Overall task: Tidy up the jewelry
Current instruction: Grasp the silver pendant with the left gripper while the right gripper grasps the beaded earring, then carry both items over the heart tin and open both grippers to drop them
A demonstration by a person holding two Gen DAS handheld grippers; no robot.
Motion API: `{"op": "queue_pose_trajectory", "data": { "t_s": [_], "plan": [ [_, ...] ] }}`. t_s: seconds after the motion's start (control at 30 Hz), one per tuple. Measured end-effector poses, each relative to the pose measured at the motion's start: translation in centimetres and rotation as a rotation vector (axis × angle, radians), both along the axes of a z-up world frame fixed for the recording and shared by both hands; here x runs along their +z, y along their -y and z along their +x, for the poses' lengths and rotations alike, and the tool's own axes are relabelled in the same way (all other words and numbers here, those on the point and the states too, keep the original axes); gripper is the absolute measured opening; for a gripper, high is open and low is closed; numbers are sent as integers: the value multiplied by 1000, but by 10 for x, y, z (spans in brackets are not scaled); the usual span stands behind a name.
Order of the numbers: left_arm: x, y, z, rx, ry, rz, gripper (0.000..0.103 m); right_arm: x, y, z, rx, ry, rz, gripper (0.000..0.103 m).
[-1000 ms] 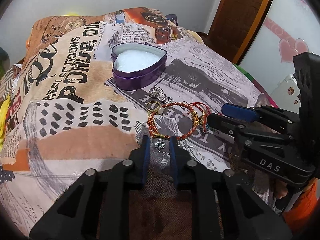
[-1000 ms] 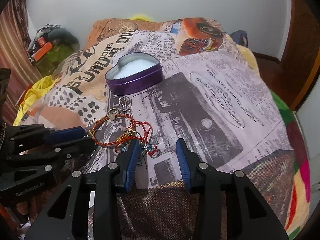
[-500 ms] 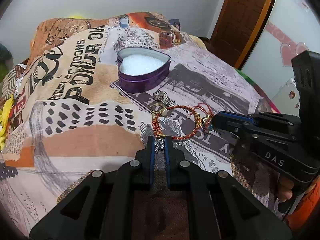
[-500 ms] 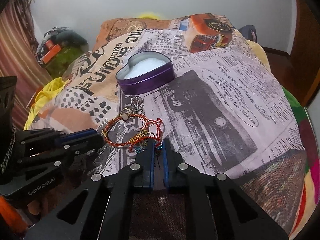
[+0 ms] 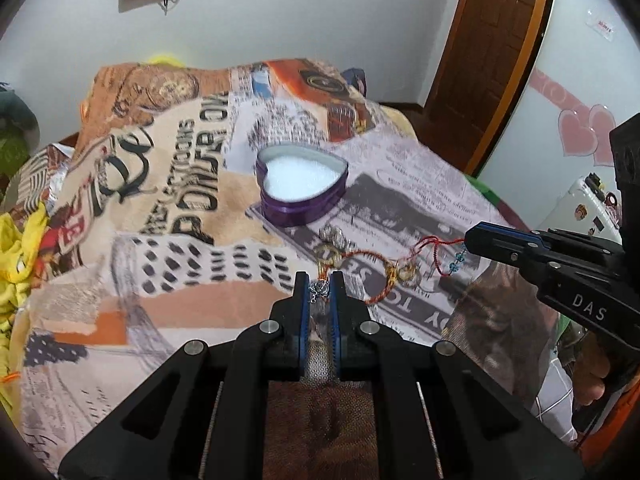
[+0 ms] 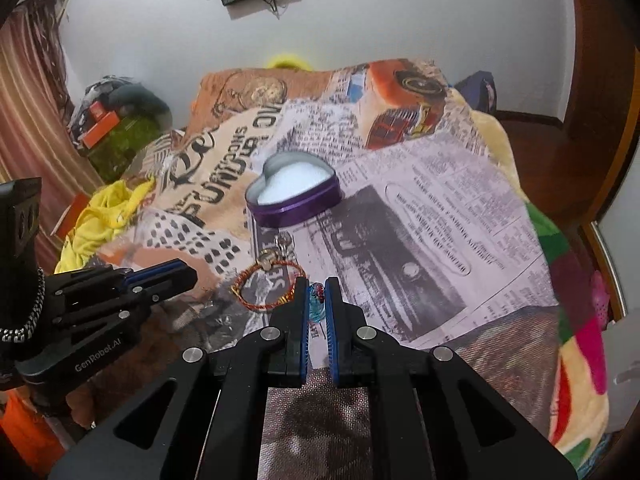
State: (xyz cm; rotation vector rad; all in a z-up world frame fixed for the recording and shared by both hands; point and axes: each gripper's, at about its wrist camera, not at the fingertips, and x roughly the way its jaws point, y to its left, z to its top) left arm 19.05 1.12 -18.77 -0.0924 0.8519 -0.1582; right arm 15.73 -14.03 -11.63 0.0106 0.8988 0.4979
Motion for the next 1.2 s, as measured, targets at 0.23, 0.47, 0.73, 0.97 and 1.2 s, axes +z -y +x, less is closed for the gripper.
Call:
{"op": "queue_pose_trajectory", "data": {
  "t_s": [0.23,0.47,0.73,0.97,1.2],
  "plan": [
    [28,-3,0,-1,77,19,8,23,-4,3,-2,71,-1,7],
    [48,-8,7,3,130,27,8,43,-10,12,-2,140,10,7],
    [58,-15,26,1,161,46,8,56,-19,30,8,186,25,7],
    [55,-13,49,-4,165,81,8,55,-27,49,22,198,23,7],
    [39,-14,74,-19,123,64,8,48,-39,75,45,176,22,7]
  ]
}}
